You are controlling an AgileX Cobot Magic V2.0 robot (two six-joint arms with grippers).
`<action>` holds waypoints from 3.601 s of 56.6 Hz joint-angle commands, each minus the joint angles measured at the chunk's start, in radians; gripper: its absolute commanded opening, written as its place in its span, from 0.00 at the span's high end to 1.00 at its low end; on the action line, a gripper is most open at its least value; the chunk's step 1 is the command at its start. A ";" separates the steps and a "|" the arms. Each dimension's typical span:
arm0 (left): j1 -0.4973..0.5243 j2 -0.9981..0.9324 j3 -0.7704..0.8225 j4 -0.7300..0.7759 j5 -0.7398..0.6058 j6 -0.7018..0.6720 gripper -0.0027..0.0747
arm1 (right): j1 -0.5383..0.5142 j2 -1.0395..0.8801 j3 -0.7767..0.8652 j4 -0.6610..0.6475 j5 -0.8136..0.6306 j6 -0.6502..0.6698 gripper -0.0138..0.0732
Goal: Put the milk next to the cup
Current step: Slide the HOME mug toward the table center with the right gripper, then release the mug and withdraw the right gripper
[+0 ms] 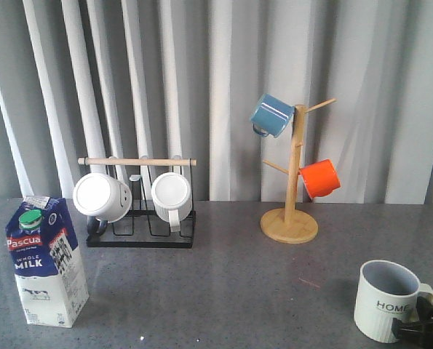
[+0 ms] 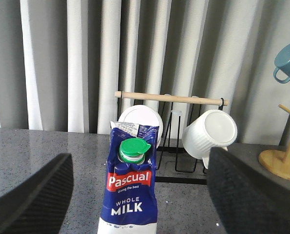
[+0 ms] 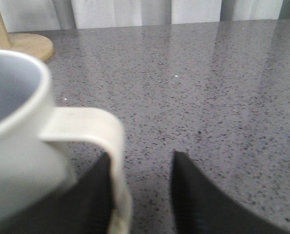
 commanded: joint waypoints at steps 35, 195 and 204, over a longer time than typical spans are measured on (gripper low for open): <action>-0.005 -0.008 -0.036 -0.003 -0.078 -0.004 0.28 | 0.457 -0.040 -0.253 0.259 0.058 0.013 0.83; -0.005 -0.008 -0.036 -0.003 -0.077 -0.004 0.28 | 0.156 -0.965 -0.113 -0.251 0.583 0.181 0.85; -0.005 -0.008 -0.036 -0.003 -0.077 -0.004 0.28 | 0.156 -0.965 -0.113 -0.251 0.583 0.181 0.85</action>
